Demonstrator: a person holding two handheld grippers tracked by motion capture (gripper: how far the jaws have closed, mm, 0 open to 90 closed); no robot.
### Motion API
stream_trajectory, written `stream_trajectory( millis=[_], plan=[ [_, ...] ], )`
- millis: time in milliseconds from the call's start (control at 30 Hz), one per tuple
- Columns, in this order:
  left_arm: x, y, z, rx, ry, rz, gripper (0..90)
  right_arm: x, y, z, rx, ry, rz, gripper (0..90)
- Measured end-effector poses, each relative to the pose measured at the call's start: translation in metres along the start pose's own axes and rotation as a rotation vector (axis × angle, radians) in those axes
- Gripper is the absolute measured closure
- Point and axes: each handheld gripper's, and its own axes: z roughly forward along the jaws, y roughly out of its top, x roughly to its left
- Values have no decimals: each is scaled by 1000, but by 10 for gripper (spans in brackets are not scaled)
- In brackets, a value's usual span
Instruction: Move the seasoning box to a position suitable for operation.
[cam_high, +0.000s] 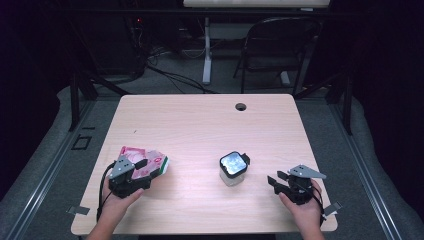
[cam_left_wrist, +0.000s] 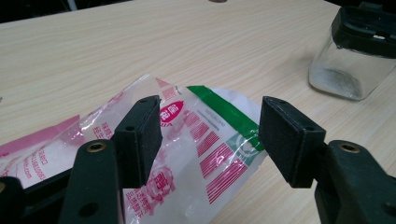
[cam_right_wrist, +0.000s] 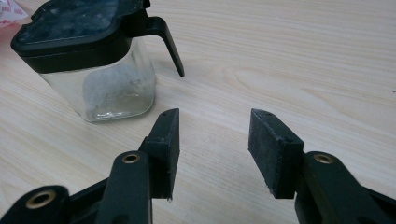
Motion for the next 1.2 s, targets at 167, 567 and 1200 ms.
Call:
stream_trajectory(
  millis=[167,567,1200],
  plan=[
    [2,-1,2,13,-26,-15,396,6,3,6,11,30,-49,545],
    [-2,-14,-16,-7,-13,-33,419,5,18,31,33,67,-41,585],
    [3,-29,-45,-2,43,-104,477,13,36,84,124,126,-78,726]
  ],
)
